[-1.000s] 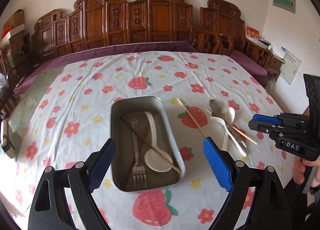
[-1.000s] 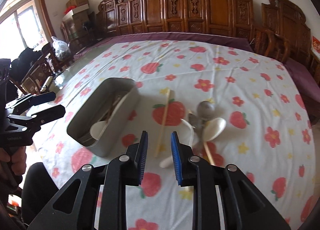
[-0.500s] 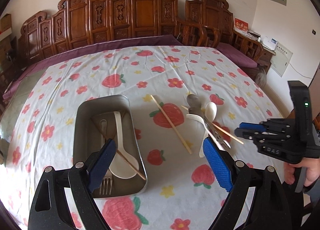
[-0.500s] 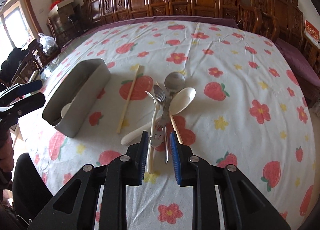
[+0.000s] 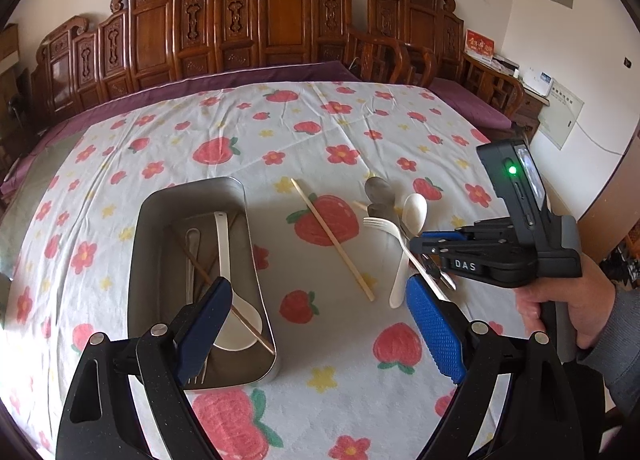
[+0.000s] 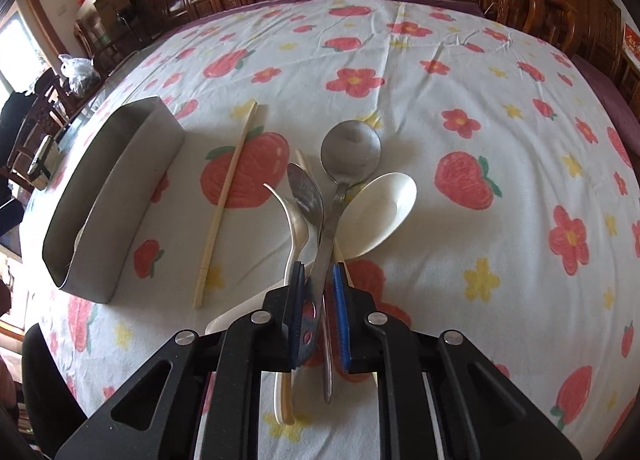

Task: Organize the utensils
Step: 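Close the right tool on a metal spoon handle in the pile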

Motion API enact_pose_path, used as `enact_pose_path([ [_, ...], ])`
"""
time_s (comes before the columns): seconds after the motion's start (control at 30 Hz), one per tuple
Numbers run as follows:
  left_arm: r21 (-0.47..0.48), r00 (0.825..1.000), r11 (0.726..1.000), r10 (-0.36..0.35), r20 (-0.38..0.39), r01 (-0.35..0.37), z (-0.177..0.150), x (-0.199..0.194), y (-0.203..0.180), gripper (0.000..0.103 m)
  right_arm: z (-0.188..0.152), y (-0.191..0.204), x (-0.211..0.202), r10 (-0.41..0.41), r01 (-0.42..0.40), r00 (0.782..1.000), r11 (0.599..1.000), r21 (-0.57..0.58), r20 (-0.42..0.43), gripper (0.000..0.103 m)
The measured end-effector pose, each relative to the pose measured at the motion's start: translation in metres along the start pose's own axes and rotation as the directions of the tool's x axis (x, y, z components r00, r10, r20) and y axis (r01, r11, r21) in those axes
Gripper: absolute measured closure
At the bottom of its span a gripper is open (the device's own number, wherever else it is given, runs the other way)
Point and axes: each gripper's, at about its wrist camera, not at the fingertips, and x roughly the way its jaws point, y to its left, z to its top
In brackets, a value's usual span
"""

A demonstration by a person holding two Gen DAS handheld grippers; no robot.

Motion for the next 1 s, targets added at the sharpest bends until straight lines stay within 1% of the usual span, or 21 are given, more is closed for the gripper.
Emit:
enact_pose_path([
  [0.07, -0.001, 1.000, 1.000, -0.001, -0.002, 0.001, 0.000, 0.001, 0.000, 0.018, 0.003, 0.002, 0.002, 0.000, 0.000, 1.000, 1.000, 0.003, -0.009, 0.087],
  [0.13, -0.005, 1.000, 1.000, -0.004, -0.003, 0.004, 0.000, 0.001, 0.000, 0.018, 0.004, 0.003, 0.007, -0.006, 0.006, 0.999, 1.000, 0.001, -0.035, 0.087],
  [0.2, -0.008, 1.000, 1.000, -0.005, -0.004, 0.005, 0.000, 0.002, 0.001, 0.018, 0.002, 0.003, 0.007, -0.009, 0.009, 0.999, 1.000, 0.005, -0.037, 0.087],
  [0.3, -0.010, 1.000, 1.000, -0.009, -0.008, 0.008, -0.002, 0.003, 0.001, 0.018, 0.001, -0.002, 0.008, 0.014, -0.011, 0.999, 0.999, 0.051, -0.045, 0.087],
  [0.47, -0.007, 1.000, 1.000, -0.012, -0.015, 0.012, -0.002, 0.005, -0.001, 0.018, 0.005, -0.006, 0.011, 0.047, -0.040, 0.996, 0.995, 0.095, -0.069, 0.086],
  [0.57, -0.004, 1.000, 1.000, -0.013, -0.016, 0.013, -0.002, 0.005, -0.003, 0.018, 0.005, -0.014, 0.012, 0.094, -0.083, 0.993, 0.986, 0.146, -0.071, 0.089],
  [0.63, -0.001, 1.000, 1.000, -0.013, -0.016, 0.013, -0.002, 0.005, -0.004, 0.018, 0.004, -0.015, 0.010, 0.089, -0.079, 0.994, 0.986, 0.149, -0.064, 0.091],
  [0.7, 0.000, 1.000, 1.000, -0.010, -0.017, 0.010, -0.001, 0.005, -0.005, 0.018, 0.002, -0.012, 0.007, 0.070, -0.062, 0.996, 0.989, 0.131, -0.056, 0.091],
  [0.87, -0.003, 1.000, 1.000, -0.006, -0.024, 0.006, -0.002, 0.007, -0.005, 0.018, -0.004, -0.007, -0.010, 0.046, -0.046, 0.999, 0.993, 0.106, -0.002, 0.094],
  [0.9, -0.004, 1.000, 1.000, -0.007, -0.026, 0.006, -0.001, 0.008, -0.005, 0.018, -0.004, -0.007, -0.013, 0.049, -0.050, 0.999, 0.994, 0.100, 0.009, 0.100],
  [0.97, -0.003, 1.000, 1.000, -0.006, -0.030, 0.006, -0.002, 0.010, -0.006, 0.018, -0.005, -0.004, -0.020, 0.057, -0.060, 0.998, 0.995, 0.081, 0.029, 0.101],
  [1.0, -0.001, 0.999, 1.000, -0.005, -0.033, 0.005, -0.002, 0.010, -0.007, 0.018, -0.005, -0.003, -0.021, 0.047, -0.050, 0.998, 0.996, 0.075, 0.030, 0.101],
])
